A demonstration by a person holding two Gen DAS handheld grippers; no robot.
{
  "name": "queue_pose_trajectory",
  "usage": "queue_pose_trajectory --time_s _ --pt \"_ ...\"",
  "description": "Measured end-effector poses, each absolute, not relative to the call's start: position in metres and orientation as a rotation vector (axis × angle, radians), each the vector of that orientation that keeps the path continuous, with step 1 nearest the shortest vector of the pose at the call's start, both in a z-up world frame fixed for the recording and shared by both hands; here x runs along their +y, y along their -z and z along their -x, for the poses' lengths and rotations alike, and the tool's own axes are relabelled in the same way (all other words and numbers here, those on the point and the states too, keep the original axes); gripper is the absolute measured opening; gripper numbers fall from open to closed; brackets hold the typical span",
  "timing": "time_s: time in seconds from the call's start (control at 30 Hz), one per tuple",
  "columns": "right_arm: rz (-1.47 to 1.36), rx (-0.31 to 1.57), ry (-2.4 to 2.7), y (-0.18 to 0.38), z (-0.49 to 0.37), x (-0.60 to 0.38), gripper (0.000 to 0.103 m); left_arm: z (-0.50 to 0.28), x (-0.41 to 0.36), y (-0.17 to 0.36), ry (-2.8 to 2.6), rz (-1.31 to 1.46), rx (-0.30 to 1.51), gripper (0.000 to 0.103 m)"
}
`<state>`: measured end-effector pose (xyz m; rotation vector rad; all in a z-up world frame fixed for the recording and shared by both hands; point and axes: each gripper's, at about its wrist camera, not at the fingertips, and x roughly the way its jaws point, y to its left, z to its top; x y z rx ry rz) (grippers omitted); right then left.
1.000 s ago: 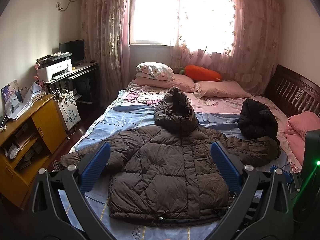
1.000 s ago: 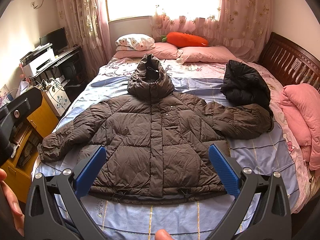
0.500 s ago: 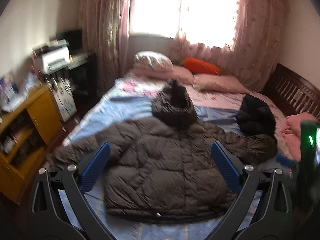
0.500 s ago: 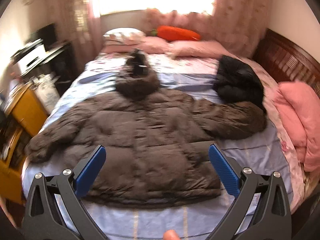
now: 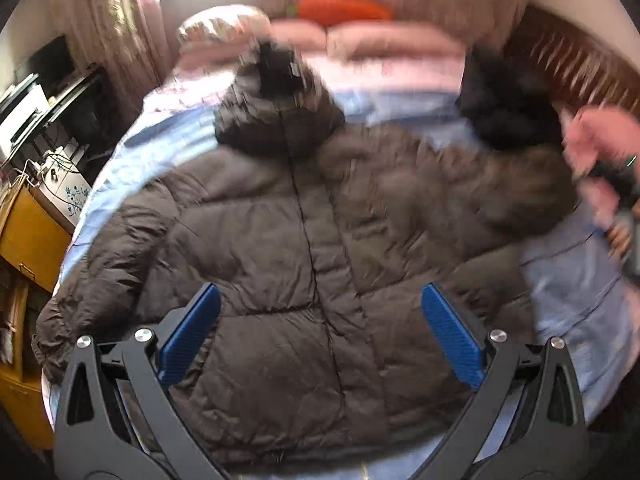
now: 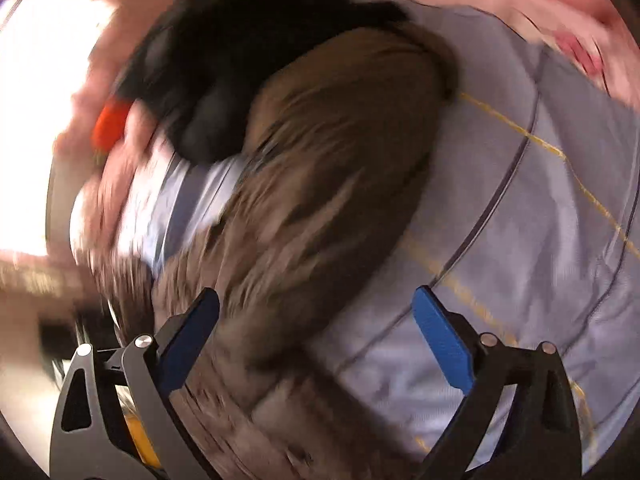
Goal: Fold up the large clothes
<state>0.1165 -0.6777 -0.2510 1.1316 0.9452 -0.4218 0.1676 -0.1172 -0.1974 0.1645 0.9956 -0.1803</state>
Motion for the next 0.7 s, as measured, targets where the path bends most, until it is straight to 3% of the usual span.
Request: queue_pose_trajectory --time_s 0.13,0.4,0.43,0.47,0.5,0.57,0.7 --pt "-1.183 0.774 0.38 0.266 -0.122 -0.724 0.098 -0.184 -0.127 0.243 0.188 -0.196 1.153 0.101" --pt "-1.341 0.784 0.342 0.339 -0.138 -0.761 0.095 -0.18 -0.142 0.262 0.257 -0.23 1.22 0.101" --pt "-1.335 0.778 0.326 0.341 -0.142 -0.76 0.068 -0.18 -0.145 0.265 0.259 -0.252 1.218 0.101" --pt "-1.323 0.758 0.31 0.34 -0.145 -0.759 0.022 -0.178 -0.149 0.267 0.257 -0.287 1.212 0.101" --pt "-1.314 0.726 0.302 0.337 -0.146 -0.76 0.015 -0.177 -0.152 0.268 0.252 -0.312 1.209 0.101" --pt "-1.294 0.641 0.317 0.322 -0.142 -0.761 0.011 -0.176 -0.154 0.27 0.231 -0.36 1.196 0.101" --pt "-1.152 0.477 0.36 0.247 -0.131 -0.748 0.008 -0.179 -0.144 0.253 0.205 -0.347 1.144 0.101"
